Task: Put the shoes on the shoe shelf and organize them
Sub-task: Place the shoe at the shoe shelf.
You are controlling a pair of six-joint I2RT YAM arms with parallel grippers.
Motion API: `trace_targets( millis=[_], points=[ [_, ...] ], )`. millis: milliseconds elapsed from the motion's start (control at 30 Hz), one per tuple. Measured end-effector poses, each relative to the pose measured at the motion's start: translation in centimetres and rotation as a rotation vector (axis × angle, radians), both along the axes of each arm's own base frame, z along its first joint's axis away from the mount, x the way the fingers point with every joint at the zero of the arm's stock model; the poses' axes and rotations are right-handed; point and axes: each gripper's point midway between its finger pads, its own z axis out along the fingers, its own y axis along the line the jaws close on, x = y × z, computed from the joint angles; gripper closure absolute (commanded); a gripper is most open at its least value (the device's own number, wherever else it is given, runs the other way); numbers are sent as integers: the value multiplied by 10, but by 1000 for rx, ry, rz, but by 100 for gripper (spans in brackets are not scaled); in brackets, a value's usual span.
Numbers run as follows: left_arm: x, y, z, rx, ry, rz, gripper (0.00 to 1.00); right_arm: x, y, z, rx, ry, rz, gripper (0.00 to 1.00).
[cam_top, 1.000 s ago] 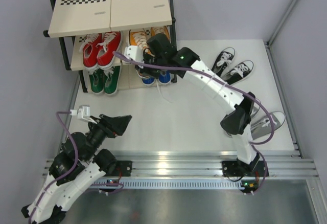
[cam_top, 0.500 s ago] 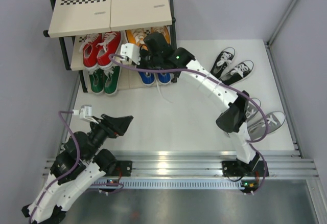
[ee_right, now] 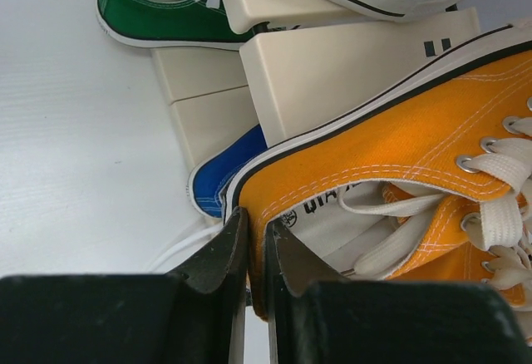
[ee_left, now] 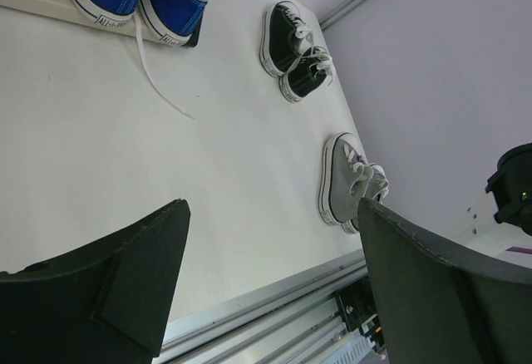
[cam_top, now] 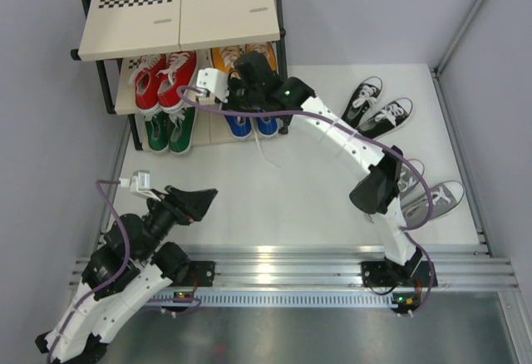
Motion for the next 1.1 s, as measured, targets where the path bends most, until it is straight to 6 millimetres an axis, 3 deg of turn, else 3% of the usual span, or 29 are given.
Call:
trace_targets(
  millis=[200, 233, 267, 533, 667, 800, 867, 1033, 1100],
  points=[
    [-2, -3, 0, -12, 7, -15, 13, 4, 2, 3, 15, -14, -7, 84],
    [-2, -3, 0, -12, 8, -18, 13, 5, 2, 4, 18, -19, -10, 82],
    [-3, -3, 0, -13, 7, -19, 13, 6, 3, 5, 20, -24, -12, 71],
    [-3, -4, 1, -15, 9, -22, 13, 20, 6, 22, 70, -93, -26, 66],
    [-3, -4, 0, -16, 10, -25, 13, 22, 7, 26, 79, -105, -30, 50],
    [-4, -5, 1, -19, 12, -29, 13, 24, 5, 26, 79, -111, -37, 48],
    [-4, -5, 1, -20, 12, -30, 13, 24, 4, 27, 80, -112, -37, 45],
    [-2, -3, 1, -18, 11, -18, 13, 12, 3, 39, 106, -93, -1, 21],
    [-1, -1, 1, -14, 7, -3, 15, 2, 2, 49, 129, -80, 28, 19]
  ],
)
